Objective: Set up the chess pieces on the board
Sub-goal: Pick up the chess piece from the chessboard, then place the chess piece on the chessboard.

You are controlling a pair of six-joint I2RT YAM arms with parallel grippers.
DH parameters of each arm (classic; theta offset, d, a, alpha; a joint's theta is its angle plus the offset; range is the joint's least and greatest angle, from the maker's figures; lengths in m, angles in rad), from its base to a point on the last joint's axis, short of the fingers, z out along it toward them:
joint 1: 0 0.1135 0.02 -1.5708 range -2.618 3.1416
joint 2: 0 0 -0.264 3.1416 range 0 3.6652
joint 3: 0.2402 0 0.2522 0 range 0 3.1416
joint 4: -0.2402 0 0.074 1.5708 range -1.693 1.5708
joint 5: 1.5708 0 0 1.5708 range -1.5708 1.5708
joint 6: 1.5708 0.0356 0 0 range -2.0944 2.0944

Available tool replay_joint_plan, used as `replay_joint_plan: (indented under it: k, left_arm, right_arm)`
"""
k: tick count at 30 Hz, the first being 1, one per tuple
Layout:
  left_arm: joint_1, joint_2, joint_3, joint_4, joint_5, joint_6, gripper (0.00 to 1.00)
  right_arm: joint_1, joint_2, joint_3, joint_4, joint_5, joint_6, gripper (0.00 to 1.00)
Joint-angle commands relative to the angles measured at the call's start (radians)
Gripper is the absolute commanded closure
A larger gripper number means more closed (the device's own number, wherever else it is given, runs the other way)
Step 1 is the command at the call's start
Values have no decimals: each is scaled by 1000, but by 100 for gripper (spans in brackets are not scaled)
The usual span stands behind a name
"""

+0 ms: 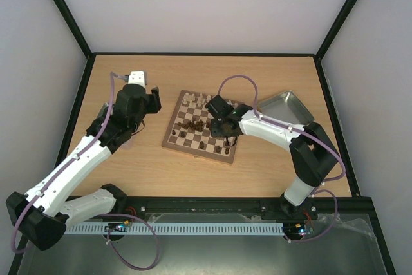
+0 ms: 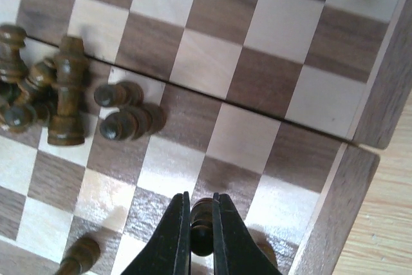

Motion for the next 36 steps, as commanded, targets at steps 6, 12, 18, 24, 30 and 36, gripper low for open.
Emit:
replay_joint_plan:
  k: [6,12,18,24,30,36]
  left_arm:
    - [4,-9,-13,23,-11,14,33]
    - [4,-10,-15,23,-9,14,33]
    - [4,-10,-16,21,-8,14,33]
    - [4,-10,-17,20,-8,14,32]
    - [3,-12,-17,20,-11,15,32]
    - [3,-13,-15,19,-15,13,32]
  right_arm:
    - [30,-5,-39,-47,-35,8,97]
    - [39,1,-53,-49,-54,8,97]
    - [44,8,-61,-47,-57,10,96]
    - [43,9,-61,-39,-49,13,89]
    - [44,-14,-40,-36,-16,32,80]
    - [44,-46,-9,-7,56,62,74]
